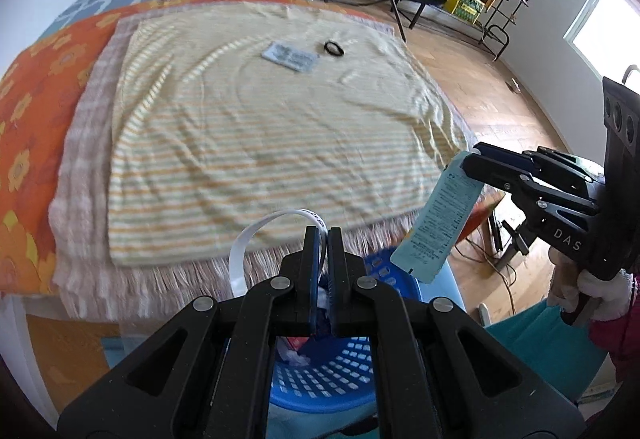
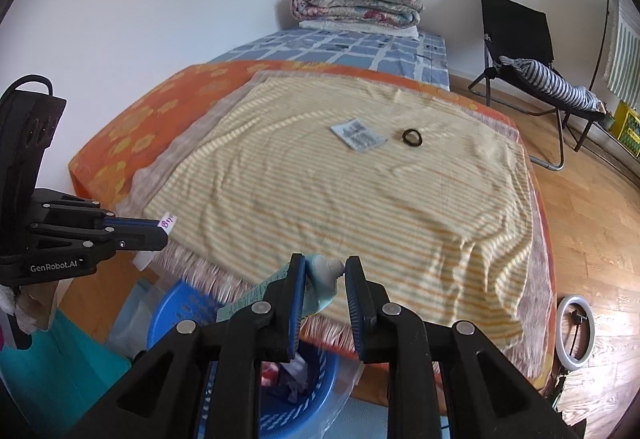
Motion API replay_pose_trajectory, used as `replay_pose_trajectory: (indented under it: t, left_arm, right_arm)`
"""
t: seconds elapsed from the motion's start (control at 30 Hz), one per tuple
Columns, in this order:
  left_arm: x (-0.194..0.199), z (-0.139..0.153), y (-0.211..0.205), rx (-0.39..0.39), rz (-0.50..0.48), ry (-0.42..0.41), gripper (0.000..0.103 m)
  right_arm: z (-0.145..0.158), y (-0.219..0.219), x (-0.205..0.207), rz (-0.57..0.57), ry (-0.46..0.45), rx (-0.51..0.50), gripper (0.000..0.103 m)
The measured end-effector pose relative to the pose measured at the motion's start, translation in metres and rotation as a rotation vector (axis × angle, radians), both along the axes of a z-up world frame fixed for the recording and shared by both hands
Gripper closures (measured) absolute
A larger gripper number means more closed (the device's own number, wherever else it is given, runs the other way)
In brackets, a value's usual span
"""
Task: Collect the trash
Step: 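Lift the ring and tube and carry them over the blue basket, then open both grippers to drop the ring and tube into the basket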
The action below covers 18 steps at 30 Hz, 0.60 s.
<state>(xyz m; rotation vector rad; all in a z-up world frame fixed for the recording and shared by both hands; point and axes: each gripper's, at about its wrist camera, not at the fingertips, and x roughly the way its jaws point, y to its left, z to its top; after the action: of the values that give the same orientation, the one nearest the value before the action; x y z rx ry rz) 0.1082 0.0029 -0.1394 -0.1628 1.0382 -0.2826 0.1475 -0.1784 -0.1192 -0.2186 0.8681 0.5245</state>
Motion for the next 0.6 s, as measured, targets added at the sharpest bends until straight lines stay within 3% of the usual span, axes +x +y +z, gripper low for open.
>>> replay_pose_trajectory:
  t: [0.6]
  left_arm:
    - [-0.023,-0.055,-0.008,0.006,-0.016,0.137,0.101]
  right_arm:
    - [-0.052,0.013,-0.031,0.039,0.101,-0.071,0.084]
